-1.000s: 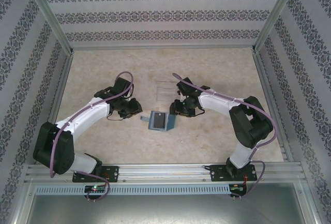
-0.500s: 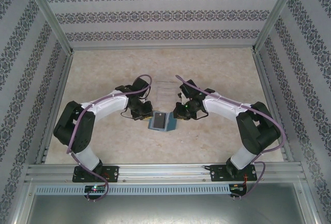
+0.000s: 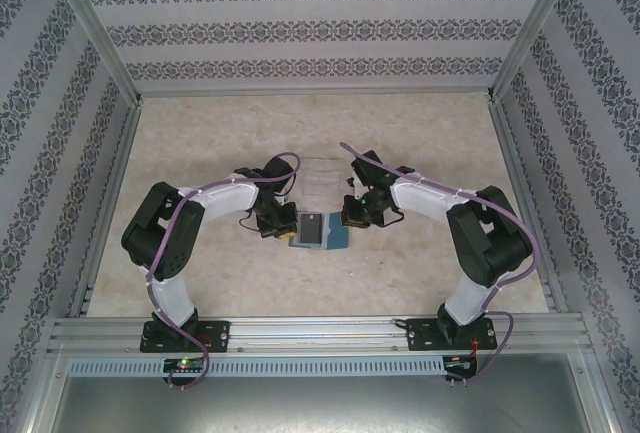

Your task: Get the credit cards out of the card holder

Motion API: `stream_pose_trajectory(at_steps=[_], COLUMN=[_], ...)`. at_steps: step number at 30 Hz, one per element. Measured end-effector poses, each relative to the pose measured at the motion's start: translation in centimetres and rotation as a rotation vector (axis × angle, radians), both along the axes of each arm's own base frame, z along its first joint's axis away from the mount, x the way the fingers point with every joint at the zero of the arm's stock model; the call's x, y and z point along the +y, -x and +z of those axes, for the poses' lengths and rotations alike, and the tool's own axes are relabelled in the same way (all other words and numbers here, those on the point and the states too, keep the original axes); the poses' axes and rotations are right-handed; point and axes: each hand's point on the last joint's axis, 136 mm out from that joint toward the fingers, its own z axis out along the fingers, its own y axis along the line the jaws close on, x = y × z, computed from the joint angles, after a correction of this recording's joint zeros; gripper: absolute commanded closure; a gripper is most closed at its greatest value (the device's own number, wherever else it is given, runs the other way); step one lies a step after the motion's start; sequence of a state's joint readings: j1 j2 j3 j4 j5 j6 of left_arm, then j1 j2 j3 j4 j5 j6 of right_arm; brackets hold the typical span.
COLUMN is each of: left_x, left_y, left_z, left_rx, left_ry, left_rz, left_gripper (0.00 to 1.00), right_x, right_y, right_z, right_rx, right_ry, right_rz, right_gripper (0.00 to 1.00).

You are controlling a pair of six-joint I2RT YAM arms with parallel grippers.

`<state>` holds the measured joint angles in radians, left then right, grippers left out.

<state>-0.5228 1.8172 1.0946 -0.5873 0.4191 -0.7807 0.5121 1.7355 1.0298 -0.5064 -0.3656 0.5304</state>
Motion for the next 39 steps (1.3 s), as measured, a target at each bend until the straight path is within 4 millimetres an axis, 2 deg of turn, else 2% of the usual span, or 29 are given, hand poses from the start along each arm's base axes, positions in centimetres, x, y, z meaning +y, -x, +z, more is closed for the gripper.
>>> stream_pose_trajectory(at_steps=[6,14,19,26,31,34,39], left_x=[-0.3,-1.1,-1.6,-2.5,-2.3,-2.2,-2.5], left_y=[0.1,0.4,0.8,1.7,1.9,1.9,0.8], left_z=[0.0,-0.1,-0.1,0.0,0.4,0.8,1.9], left_rx=[0.004,-0.005,-0.016,-0.002,-0.002,-0.008,-0.037], left_ry=[0.02,0.092,0.126,0.16,0.16,0.153,0.149], left_rz=[-0.004,-0.005,-0.005,-0.011,-0.002,-0.001,-0.001], left_gripper=[0.94,0.94,0.94,0.94,0.92,0.92,0.92], right_x=[-1.1,-2.2,-3.1,-3.8,-3.9,-3.3,-1.6], right_y=[-0.8,-0.7,-0.3,-0.6,-0.3,0.1,0.0], right_z=[-0.4,-0.8,-1.8,-1.3,-0.9,0.6,4.2], right_rx=[-0.043,-0.116,-0.133,-0.167,-0.161,-0.163,-0.209], right_ry=[0.101,0.328,0.458,0.546,0.546,0.495,0.366], right_rz=[0.025,0.124,0.178,0.217,0.222,0.207,0.159], right_gripper=[0.51,0.37,0.36,0.35,0.35,0.37,0.4])
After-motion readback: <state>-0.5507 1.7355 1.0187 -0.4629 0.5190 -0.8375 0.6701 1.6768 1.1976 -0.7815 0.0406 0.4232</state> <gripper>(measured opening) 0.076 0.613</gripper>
